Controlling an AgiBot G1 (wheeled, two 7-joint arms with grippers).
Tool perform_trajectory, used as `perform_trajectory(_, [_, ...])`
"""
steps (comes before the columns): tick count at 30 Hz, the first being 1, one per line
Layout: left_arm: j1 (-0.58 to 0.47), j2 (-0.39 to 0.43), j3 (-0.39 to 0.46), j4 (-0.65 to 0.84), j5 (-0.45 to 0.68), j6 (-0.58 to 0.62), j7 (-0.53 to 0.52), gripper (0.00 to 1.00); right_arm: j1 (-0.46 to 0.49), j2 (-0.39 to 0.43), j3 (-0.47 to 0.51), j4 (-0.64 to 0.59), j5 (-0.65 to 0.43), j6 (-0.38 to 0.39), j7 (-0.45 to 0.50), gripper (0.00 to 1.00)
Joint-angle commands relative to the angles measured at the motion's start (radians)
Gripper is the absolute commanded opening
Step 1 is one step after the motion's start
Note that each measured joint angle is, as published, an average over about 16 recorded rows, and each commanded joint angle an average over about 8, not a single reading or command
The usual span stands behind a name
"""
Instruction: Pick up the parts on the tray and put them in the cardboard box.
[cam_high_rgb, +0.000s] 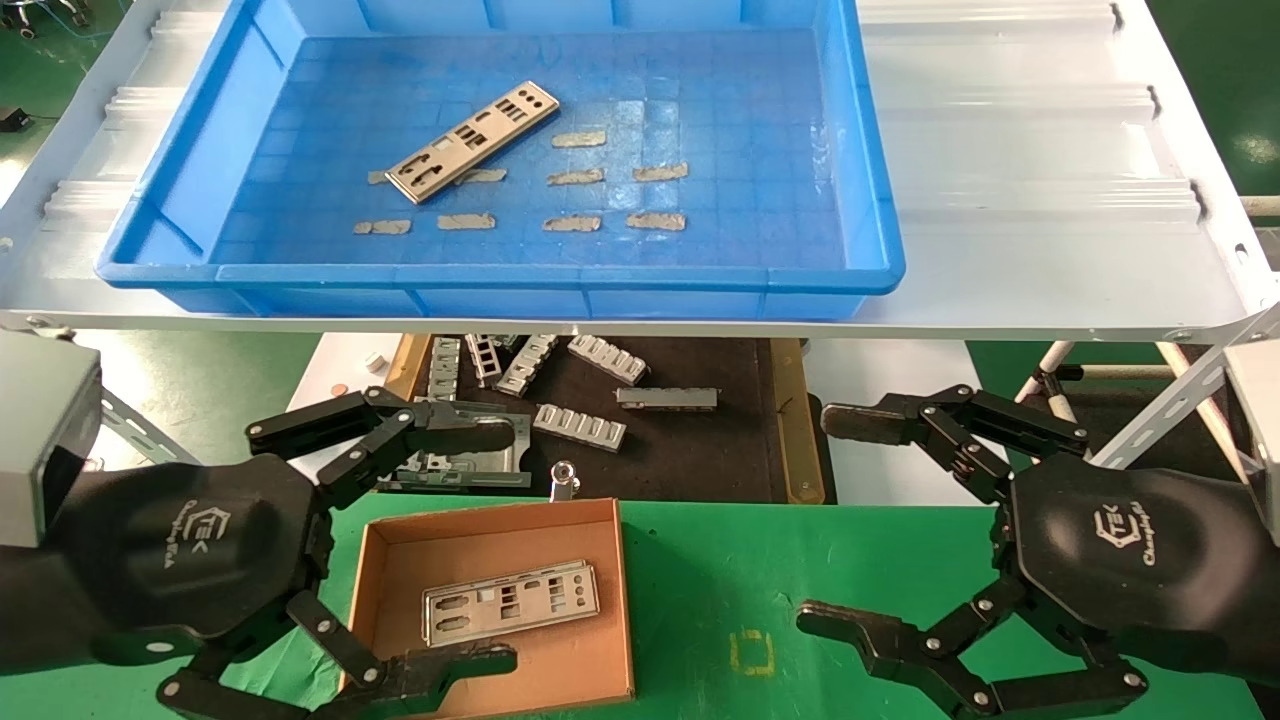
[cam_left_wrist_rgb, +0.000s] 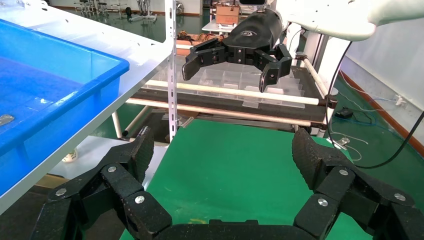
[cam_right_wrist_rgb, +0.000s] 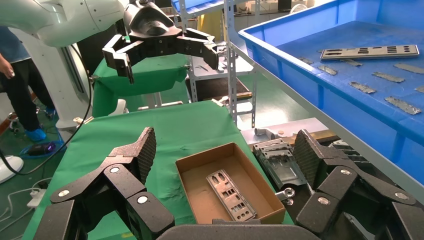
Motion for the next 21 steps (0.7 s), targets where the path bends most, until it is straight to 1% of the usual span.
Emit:
perform_trajectory(1, [0.0, 0.0, 0.001, 0.001, 0.0, -0.001, 0.0, 1.0, 0.0, 0.0, 0.0, 0.0, 0.0, 0.0, 0.0, 1.0])
perform_trajectory(21, [-0.001, 0.001, 0.003, 0.002, 0.002, -0.002, 0.002, 1.0, 0.0, 0.0, 0.0, 0.0, 0.0, 0.0, 0.0, 1.0])
